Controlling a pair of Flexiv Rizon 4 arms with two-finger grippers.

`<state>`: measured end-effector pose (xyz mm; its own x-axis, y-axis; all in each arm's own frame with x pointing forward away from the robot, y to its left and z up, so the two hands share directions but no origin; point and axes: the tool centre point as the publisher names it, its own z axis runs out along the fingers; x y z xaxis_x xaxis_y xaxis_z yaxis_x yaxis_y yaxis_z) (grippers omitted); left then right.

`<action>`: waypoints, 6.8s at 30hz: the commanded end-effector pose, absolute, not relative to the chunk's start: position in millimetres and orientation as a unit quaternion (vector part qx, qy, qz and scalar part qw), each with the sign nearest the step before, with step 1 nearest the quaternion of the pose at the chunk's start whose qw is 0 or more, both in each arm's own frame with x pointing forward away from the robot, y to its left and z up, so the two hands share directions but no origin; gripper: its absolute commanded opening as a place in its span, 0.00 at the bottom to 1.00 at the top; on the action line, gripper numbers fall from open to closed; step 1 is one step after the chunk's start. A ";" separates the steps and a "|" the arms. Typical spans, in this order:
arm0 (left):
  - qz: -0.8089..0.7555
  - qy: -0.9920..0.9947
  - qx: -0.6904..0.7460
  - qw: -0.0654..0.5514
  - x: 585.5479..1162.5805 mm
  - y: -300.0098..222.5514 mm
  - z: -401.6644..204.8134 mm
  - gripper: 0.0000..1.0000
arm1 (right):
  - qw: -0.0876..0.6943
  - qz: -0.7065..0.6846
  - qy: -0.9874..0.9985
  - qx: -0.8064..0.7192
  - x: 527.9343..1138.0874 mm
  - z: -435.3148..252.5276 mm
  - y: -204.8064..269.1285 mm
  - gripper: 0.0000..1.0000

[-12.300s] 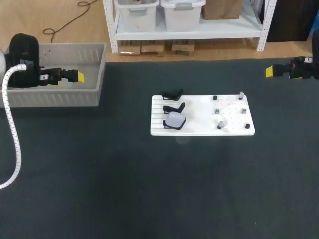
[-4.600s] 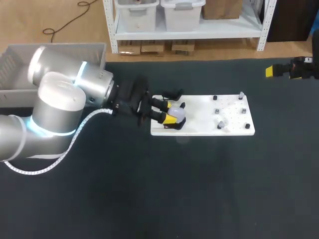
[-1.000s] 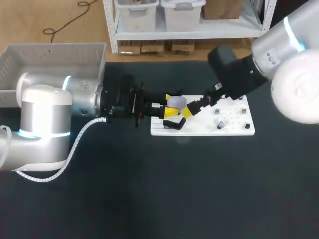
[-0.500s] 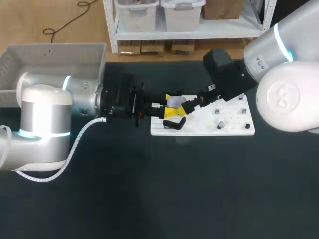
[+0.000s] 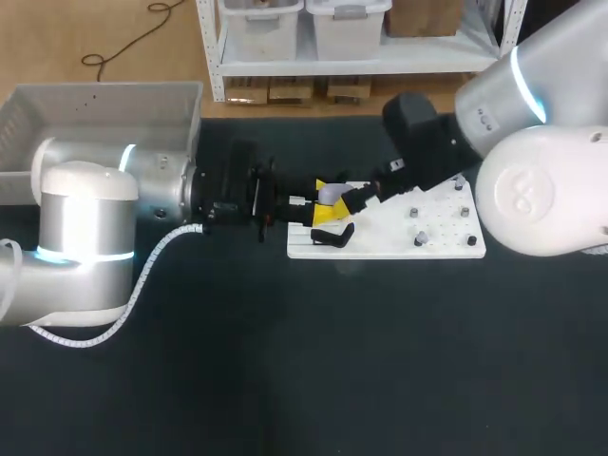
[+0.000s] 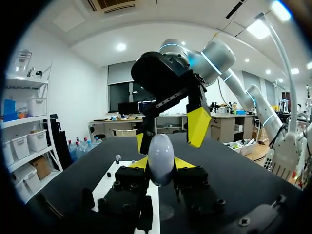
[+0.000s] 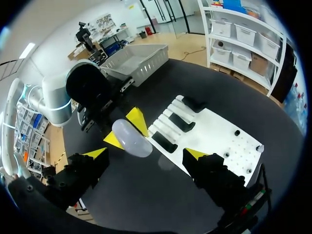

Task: Pick up each earbud case from the left stands, insert the matching earbuds, close the lid, and place the case in the box.

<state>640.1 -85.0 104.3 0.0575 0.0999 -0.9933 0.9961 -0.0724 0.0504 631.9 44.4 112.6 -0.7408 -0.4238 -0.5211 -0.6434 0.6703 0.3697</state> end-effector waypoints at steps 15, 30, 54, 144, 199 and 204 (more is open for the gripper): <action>-0.476 0.494 0.554 0.472 638.5 -84.7 103.8 0.00 | 0.203 0.264 0.900 -0.283 642.6 111.6 42.3 1.00; -0.476 0.494 0.554 0.472 638.5 -84.7 103.8 0.00 | 0.235 0.249 0.900 -0.270 653.8 131.0 33.3 1.00; -0.471 0.490 0.553 0.482 636.6 -82.9 102.5 0.00 | 0.197 0.018 0.927 -0.319 694.3 171.7 -64.0 1.00; -0.471 0.490 0.553 0.482 636.6 -82.9 102.5 0.00 | 0.073 -0.194 0.978 -0.013 753.8 47.3 -135.3 1.00; -0.471 0.490 0.553 0.482 636.6 -82.9 102.5 0.00 | 0.085 -0.206 0.970 -0.099 765.8 15.4 -137.1 0.31; -0.471 0.490 0.553 0.482 636.6 -82.9 102.5 0.00 | 0.088 -0.208 0.969 -0.099 765.5 14.0 -136.9 0.30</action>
